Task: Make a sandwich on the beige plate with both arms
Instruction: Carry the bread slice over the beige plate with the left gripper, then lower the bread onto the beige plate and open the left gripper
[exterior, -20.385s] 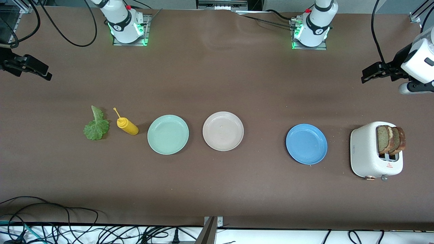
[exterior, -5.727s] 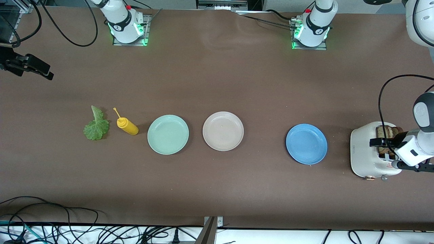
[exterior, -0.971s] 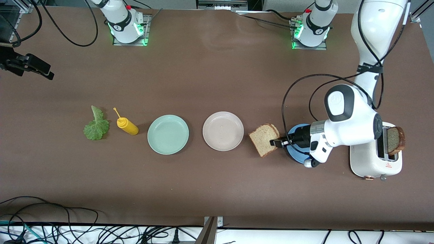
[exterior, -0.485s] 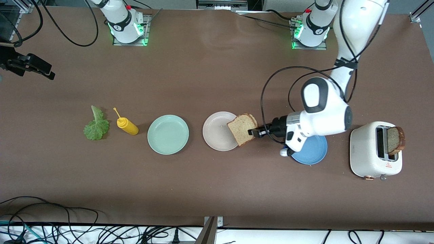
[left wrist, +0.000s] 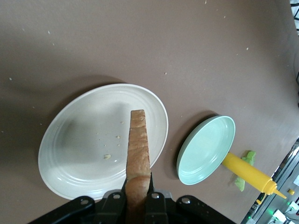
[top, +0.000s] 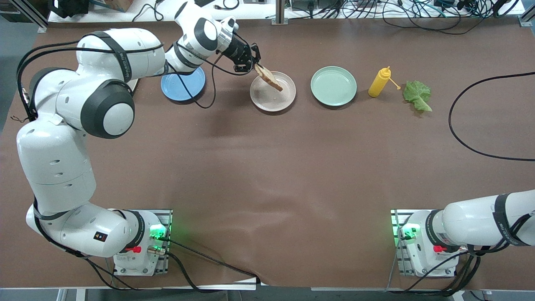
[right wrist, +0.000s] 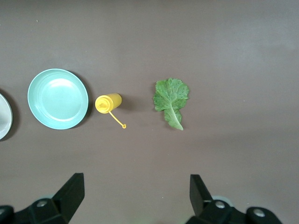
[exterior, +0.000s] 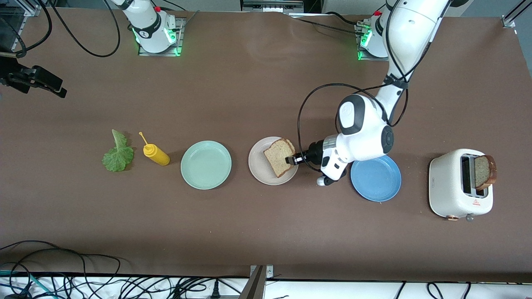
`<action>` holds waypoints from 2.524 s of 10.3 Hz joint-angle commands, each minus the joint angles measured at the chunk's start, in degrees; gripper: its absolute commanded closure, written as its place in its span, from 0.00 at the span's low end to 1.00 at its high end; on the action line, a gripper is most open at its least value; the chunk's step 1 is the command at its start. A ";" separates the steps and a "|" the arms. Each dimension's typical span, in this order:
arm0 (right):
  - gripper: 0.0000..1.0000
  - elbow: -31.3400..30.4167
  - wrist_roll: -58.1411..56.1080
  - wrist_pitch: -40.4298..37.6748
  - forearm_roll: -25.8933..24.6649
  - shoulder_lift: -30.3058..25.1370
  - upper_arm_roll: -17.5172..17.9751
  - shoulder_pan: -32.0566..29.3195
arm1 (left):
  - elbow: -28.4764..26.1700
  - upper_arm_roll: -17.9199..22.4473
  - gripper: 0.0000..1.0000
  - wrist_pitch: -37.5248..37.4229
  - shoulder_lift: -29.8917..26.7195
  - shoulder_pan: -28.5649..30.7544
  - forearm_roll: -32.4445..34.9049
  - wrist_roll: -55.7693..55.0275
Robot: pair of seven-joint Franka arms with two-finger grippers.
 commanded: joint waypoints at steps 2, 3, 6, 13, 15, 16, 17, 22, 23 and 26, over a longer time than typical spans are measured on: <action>0.00 0.86 0.70 -1.18 0.75 -0.24 0.29 -0.13 | 1.11 -0.15 1.00 1.07 2.59 -1.84 -1.71 0.91; 0.00 0.86 0.70 -1.09 0.75 -0.24 0.29 -0.13 | 1.19 -0.15 1.00 1.59 2.68 -2.11 -1.80 0.90; 0.00 0.86 0.70 -1.09 0.75 -0.24 0.29 -0.13 | 1.81 -0.67 1.00 5.10 4.17 -3.61 -1.89 -0.06; 0.00 0.86 0.70 -1.09 0.75 -0.24 0.29 -0.13 | 1.90 -1.29 0.00 6.61 5.41 -3.08 -0.67 0.90; 0.00 0.86 0.70 -1.18 0.75 -0.24 0.20 -0.13 | 1.90 -1.21 0.00 6.61 5.41 -2.56 4.25 0.73; 0.00 0.86 0.70 -1.09 0.75 -0.24 0.20 -0.13 | 1.81 -0.68 0.00 6.52 5.32 -2.29 4.43 0.73; 0.00 0.86 0.61 -1.09 0.75 -0.24 0.20 -0.13 | 1.81 -0.15 0.00 6.52 5.15 -2.12 5.39 0.55; 0.00 0.86 0.69 -1.09 0.75 -0.07 0.29 -0.13 | 1.72 2.13 0.00 6.52 4.97 -1.41 8.56 0.47; 0.00 0.86 0.70 -1.09 0.75 0.11 0.20 -0.13 | 1.72 2.22 0.00 6.52 4.71 -1.41 11.87 0.20; 0.00 0.77 0.35 -0.56 0.66 0.46 0.03 -0.13 | 1.11 2.75 0.00 5.29 2.87 0.25 16.99 -0.15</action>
